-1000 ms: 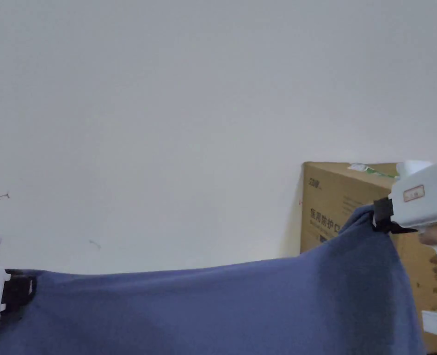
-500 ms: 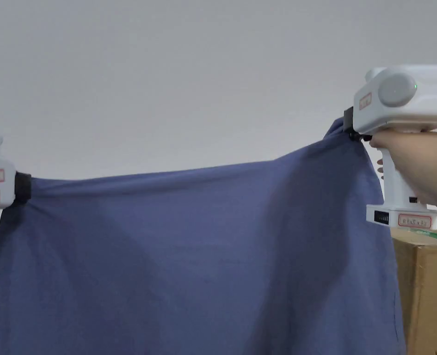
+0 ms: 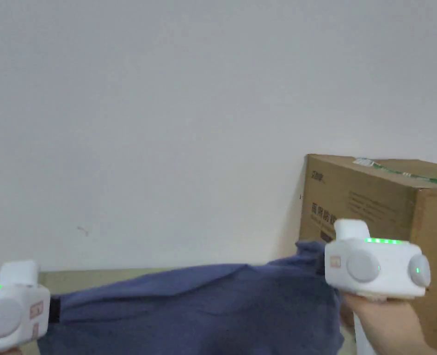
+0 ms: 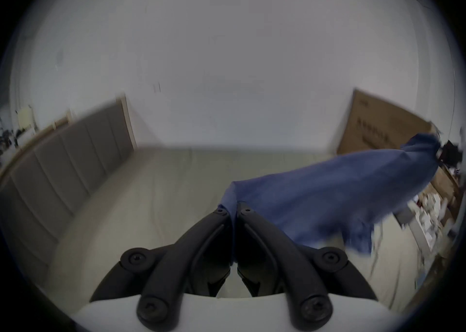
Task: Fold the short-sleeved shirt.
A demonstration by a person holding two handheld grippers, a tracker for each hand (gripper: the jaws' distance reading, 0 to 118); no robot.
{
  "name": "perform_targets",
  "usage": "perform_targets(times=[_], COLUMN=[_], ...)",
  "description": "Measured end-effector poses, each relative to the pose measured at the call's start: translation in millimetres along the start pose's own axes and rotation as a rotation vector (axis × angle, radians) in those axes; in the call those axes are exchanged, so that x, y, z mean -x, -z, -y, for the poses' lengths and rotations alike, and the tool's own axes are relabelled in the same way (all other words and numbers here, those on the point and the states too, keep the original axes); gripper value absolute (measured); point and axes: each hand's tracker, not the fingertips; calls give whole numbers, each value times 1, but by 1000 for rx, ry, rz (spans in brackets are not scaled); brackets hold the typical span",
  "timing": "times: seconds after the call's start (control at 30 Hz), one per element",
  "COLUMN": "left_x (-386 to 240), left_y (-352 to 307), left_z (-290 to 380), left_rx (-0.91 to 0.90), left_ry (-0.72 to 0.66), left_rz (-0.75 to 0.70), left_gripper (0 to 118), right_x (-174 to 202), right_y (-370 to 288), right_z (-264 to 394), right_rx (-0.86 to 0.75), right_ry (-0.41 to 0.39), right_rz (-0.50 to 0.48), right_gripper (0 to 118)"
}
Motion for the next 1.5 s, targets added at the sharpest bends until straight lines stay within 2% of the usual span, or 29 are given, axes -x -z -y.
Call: perform_targets(times=[0.03, 0.1, 0.13, 0.2, 0.3, 0.33, 0.4, 0.47, 0.53, 0.6, 0.73, 0.8, 0.93, 0.97, 1.0, 1.03, 1.07, 1.1, 1.13, 1.17, 1.27, 1.33, 1.4, 1.43, 1.47, 1.5], left_x=[2, 7, 16, 22, 38, 45, 59, 70, 78, 79, 73, 67, 62, 64, 67, 70, 74, 77, 80, 85, 88, 76, 62, 56, 50, 44], left_y=[4, -1, 0, -23, -73, -87, -123, -147, -163, -175, -184, -183, -181, -182, -186, -191, -196, -202, -211, -227, -259, -287, -312, -324, -334, -347], left_z=[38, 120, 153, 218, 281, 293, 306, 313, 319, 326, 335, 338, 339, 338, 335, 333, 331, 327, 324, 316, 295, 288, 280, 281, 285, 286], left_rx=[78, 212, 252, 330, 352, 344, 286, 256, 261, 260, 272, 281, 293, 296, 303, 308, 308, 312, 299, 225, 159, 47, -68, -143, -218, -303], left_ry=[3, -5, 8, 68, 84, 63, -28, -14, 11, 62, 81, 100, 185, 182, 171, 159, 143, 114, 80, 27, -67, -87, -68, -65, -63, -65], left_rz=[14, 39, 68, 82, 53, 45, 65, 59, 73, 67, 105, 110, 116, 125, 136, 134, 132, 132, 144, 192, 245, 293, 255, 257, 256, 218], left_gripper=[2, 2, 2, 2, 2, 2, 2, 2, 3, 3, 3, 3, 3, 7, 24, 48, 81, 117, 116, 110, 113, 115, 115, 106, 87, 45], right_x=[-10, -30, -38, -61, -93, -103, -118, -126, -140, -150, -156, -155, -149, -148, -148, -149, -150, -151, -151, -151, -136, -120, -97, -87, -77, -64], right_y=[11, 7, -3, -40, -106, -125, -167, -191, -207, -220, -235, -234, -224, -223, -226, -231, -235, -240, -247, -263, -294, -314, -324, -333, -341, -347], right_z=[45, 144, 184, 263, 335, 348, 363, 367, 370, 373, 368, 365, 369, 369, 364, 359, 356, 350, 344, 334, 309, 294, 285, 284, 283, 280], right_rx=[81, 261, 326, 430, 538, 532, 461, 464, 512, 517, 497, 569, 549, 536, 506, 460, 431, 413, 386, 287, 130, 16, -52, -119, -181, -223], right_ry=[11, -28, -48, -77, -25, 4, -26, -22, 78, 144, 100, 56, 27, 25, 48, 96, 128, 160, 185, 226, 250, 266, 263, 261, 250, 229], right_rz=[4, 1, 24, -6, -22, -52, -86, -58, -50, -64, -21, 64, 69, 74, 67, 58, 57, 47, 33, -4, -45, -112, -192, -216, -224, -232], right_gripper=[0, 0, 0, 0, 0, 0, 0, 0, 0, 0, 0, 0, 0, 1, 9, 32, 69, 113, 116, 117, 116, 116, 113, 105, 86, 39])
